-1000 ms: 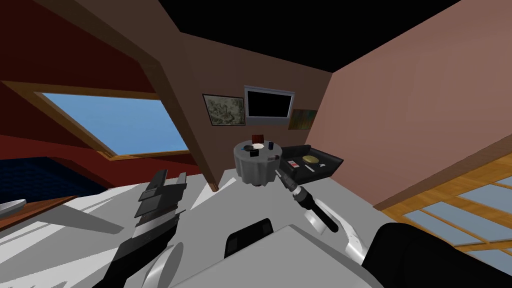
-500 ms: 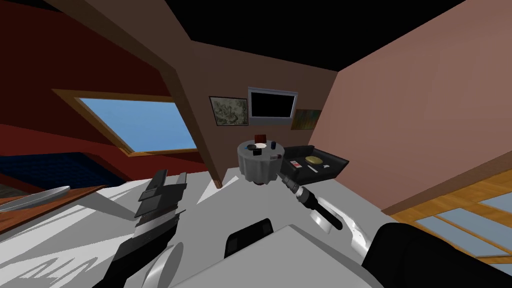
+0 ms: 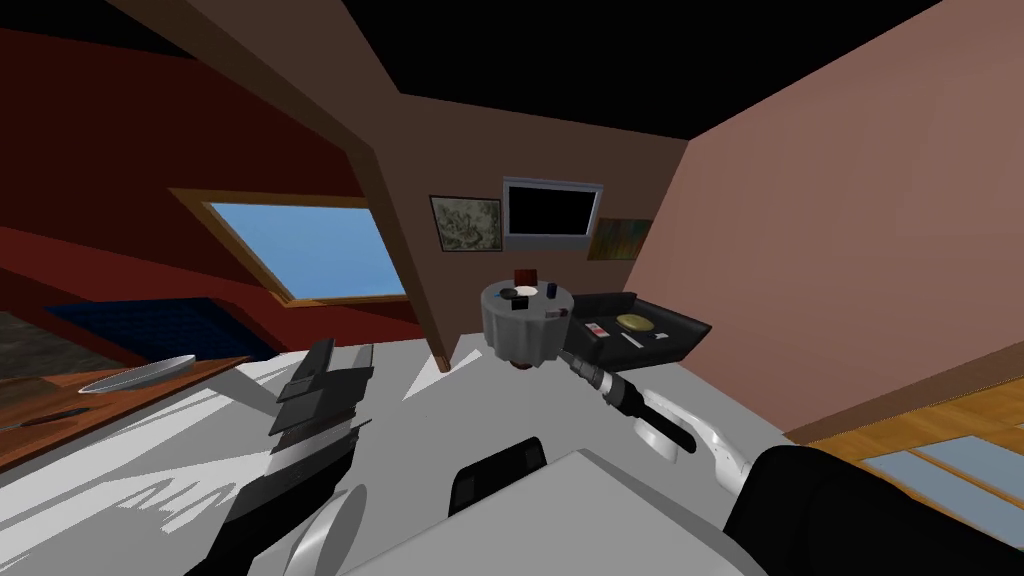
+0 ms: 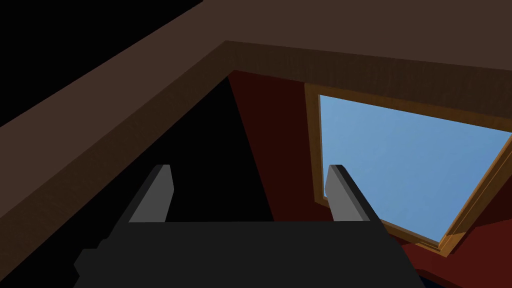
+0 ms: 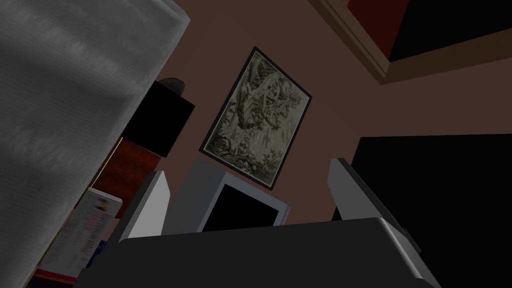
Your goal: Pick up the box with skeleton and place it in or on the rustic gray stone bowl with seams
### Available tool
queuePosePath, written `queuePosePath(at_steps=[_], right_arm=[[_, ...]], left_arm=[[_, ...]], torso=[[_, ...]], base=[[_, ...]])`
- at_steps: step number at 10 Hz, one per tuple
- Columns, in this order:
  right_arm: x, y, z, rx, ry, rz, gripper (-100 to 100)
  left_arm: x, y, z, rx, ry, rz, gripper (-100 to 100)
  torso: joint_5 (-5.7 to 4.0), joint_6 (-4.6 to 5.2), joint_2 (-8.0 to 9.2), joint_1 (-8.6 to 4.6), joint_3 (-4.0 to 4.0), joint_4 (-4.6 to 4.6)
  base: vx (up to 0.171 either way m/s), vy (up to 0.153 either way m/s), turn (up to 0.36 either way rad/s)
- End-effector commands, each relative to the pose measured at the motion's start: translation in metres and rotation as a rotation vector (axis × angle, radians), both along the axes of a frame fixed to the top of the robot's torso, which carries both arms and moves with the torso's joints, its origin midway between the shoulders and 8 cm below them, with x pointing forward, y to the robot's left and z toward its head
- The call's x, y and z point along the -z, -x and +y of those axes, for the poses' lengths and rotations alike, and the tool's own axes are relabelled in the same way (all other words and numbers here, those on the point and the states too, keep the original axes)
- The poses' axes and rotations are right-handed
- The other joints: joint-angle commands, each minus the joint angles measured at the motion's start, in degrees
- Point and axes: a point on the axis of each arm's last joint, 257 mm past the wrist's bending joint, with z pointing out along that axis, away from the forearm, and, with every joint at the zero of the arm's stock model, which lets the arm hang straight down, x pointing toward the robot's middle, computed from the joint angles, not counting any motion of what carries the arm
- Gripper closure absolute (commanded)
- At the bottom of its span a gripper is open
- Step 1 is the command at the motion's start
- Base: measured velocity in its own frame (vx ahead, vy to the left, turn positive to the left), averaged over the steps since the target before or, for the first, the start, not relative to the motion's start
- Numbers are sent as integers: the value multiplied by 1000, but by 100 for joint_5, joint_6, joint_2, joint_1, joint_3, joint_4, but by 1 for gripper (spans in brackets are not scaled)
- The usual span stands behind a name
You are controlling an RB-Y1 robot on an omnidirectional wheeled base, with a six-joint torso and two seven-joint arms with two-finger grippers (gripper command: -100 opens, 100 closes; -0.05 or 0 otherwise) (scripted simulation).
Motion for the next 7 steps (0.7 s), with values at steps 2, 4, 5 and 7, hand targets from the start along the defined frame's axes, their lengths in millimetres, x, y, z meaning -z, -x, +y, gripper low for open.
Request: queuePosePath(at_steps=[2,4,5,7], right_arm=[[5,2,-4,-34,61,18,-100],[19,8,-16,-66,138,50,-100],[18,8,-17,-75,152,53,-100],[31,13,-32,-108,233,86,-100]], left_arm=[[0,0,0,0,0,0,0],[0,0,0,0,0,0,0],[0,0,0,0,0,0,0],[0,0,0,0,0,0,0]], torso=[[1,2,1,1,1,1],[0,1,-4,0,-2,-1],[1,2,-6,-2,-3,-1],[0,-1,-10,-3,-6,-2]], base=[[-29,41,48],[-23,50,121],[-4,18,19],[-10,50,148]])
